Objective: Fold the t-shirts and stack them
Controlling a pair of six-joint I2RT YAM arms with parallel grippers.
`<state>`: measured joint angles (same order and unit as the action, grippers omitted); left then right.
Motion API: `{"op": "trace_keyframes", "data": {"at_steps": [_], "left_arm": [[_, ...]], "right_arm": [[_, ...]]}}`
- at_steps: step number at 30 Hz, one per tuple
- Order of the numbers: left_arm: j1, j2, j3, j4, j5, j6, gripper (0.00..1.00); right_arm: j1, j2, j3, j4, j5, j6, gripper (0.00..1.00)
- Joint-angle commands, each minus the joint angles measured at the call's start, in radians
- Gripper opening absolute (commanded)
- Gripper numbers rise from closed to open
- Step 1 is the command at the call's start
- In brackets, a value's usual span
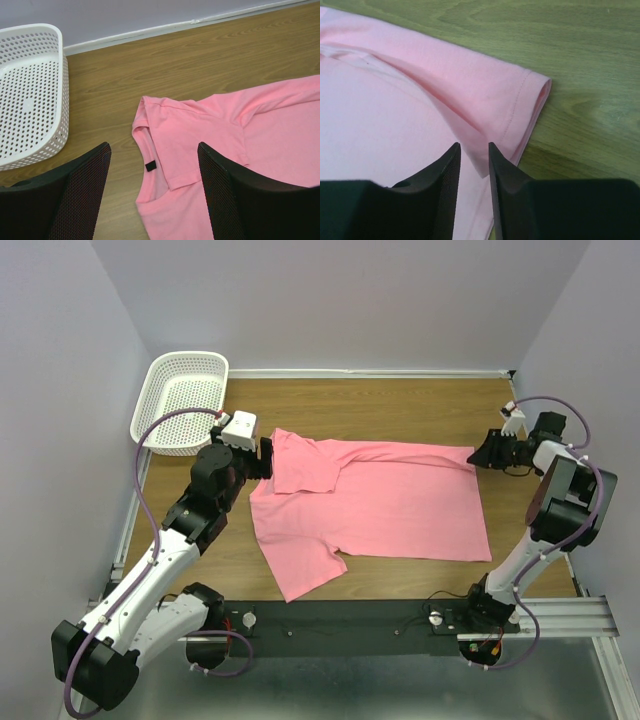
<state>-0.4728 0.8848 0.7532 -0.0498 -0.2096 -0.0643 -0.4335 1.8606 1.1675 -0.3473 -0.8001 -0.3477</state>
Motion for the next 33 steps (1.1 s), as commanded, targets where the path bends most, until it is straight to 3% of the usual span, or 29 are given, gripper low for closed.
{"op": "trace_keyframes", "data": {"at_steps": [1, 14, 22, 26, 29, 33], "left_arm": [[0.002, -0.006, 0.009, 0.002, 0.013, 0.000, 0.78], [0.005, 0.000, 0.009, 0.004, 0.022, 0.000, 0.78], [0.006, 0.014, 0.002, 0.011, 0.032, -0.005, 0.78], [0.095, 0.078, -0.008, 0.063, 0.200, -0.130, 0.79], [0.207, 0.196, -0.026, 0.132, 0.423, -0.264, 0.76], [0.306, 0.396, 0.017, 0.237, 0.507, -0.437, 0.68]], "right_arm": [[0.019, -0.043, -0.014, -0.022, 0.028, -0.037, 0.38], [0.082, -0.051, -0.038, -0.035, 0.136, -0.118, 0.40], [0.139, -0.086, -0.045, -0.061, 0.098, -0.151, 0.40], [0.223, -0.107, -0.022, -0.075, 0.113, -0.160, 0.44], [0.220, -0.097, 0.004, 0.014, 0.220, -0.012, 0.44], [0.168, -0.061, 0.038, 0.093, 0.213, 0.113, 0.45]]}}
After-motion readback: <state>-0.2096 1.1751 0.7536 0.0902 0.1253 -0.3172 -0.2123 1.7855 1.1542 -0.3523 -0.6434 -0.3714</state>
